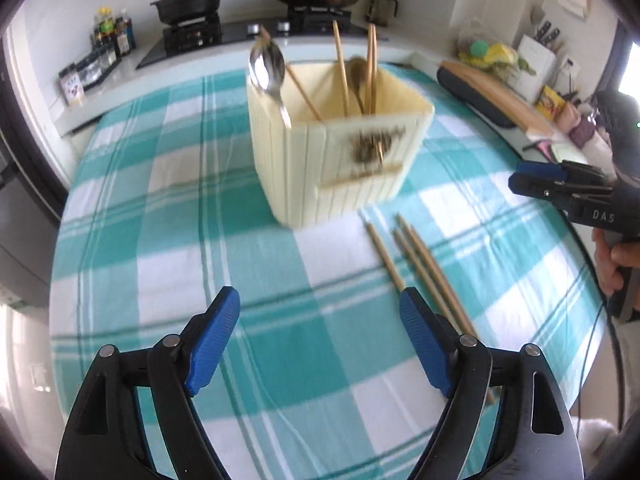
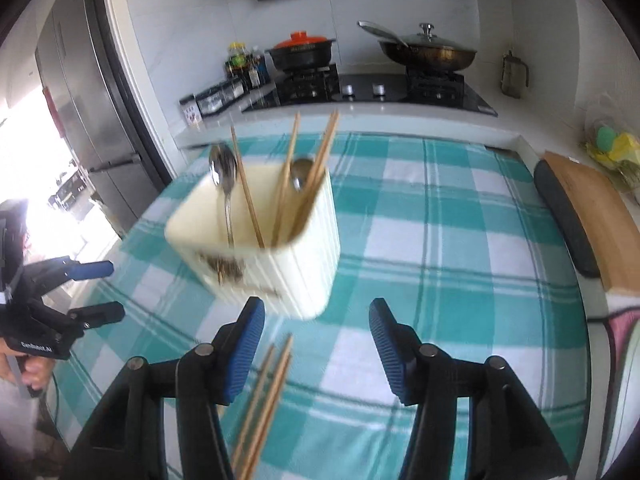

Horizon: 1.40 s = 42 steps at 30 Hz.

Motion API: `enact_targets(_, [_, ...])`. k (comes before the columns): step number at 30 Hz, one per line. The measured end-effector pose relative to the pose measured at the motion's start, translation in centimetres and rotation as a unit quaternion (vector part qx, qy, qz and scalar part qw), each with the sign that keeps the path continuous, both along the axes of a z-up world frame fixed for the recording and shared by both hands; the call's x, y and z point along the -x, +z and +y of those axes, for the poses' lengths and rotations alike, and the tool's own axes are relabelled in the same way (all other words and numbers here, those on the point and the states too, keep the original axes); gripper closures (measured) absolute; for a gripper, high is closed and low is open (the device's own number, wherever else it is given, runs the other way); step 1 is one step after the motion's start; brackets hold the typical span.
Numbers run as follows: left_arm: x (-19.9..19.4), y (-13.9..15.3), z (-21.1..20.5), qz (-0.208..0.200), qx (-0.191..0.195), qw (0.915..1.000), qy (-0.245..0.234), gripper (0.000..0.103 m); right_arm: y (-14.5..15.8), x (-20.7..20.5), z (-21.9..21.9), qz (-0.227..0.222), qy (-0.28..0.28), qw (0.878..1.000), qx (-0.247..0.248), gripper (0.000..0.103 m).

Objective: Organize utensils
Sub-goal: 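Move both tools back over the remaining chopsticks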

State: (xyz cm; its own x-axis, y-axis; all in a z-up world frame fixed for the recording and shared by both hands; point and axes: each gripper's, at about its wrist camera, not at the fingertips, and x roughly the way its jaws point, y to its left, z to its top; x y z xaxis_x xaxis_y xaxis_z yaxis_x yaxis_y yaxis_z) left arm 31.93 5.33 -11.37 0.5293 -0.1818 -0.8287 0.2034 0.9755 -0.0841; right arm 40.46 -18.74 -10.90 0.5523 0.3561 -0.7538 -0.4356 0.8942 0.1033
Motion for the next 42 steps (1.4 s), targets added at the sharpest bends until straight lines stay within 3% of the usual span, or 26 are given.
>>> enact_targets(5, [4.3, -5.2, -0.4, -0.001, 0.009, 0.9983, 0.058, 0.02, -6.6, 7.7, -1.1, -0.026, -0.039, 0.995, 0.085, 0.047])
enact_targets(9, [4.7, -6.6, -1.0, -0.026, 0.008, 0.9956, 0.09, 0.02, -9.0, 9.8, -2.2, -0.026, -0.081, 0.994, 0.074, 0.047])
enact_targets(13, [4.4, -7.4, -2.0, -0.04, -0.018, 0.9947, 0.093, 0.02, -9.6, 10.3, -2.7, -0.018, -0.106, 0.993, 0.04, 0.047])
enact_targets(20, [4.7, -8.5, -3.0, -0.041, -0.044, 0.9937, 0.094, 0.016, -11.0, 11.1, -1.9, -0.02, -0.106, 0.993, 0.05, 0.045])
enact_targets(25, [4.4, -8.7, -2.7, -0.033, -0.035, 0.9941, 0.097, 0.008, -11.0, 11.1, -1.7, -0.022, -0.107, 0.992, 0.056, 0.044])
enact_targets(42, [4.5, -8.8, -2.8, -0.031, -0.033, 0.9946, 0.094, 0.005, -11.1, 11.1, -1.8, -0.022, -0.108, 0.992, 0.056, 0.044])
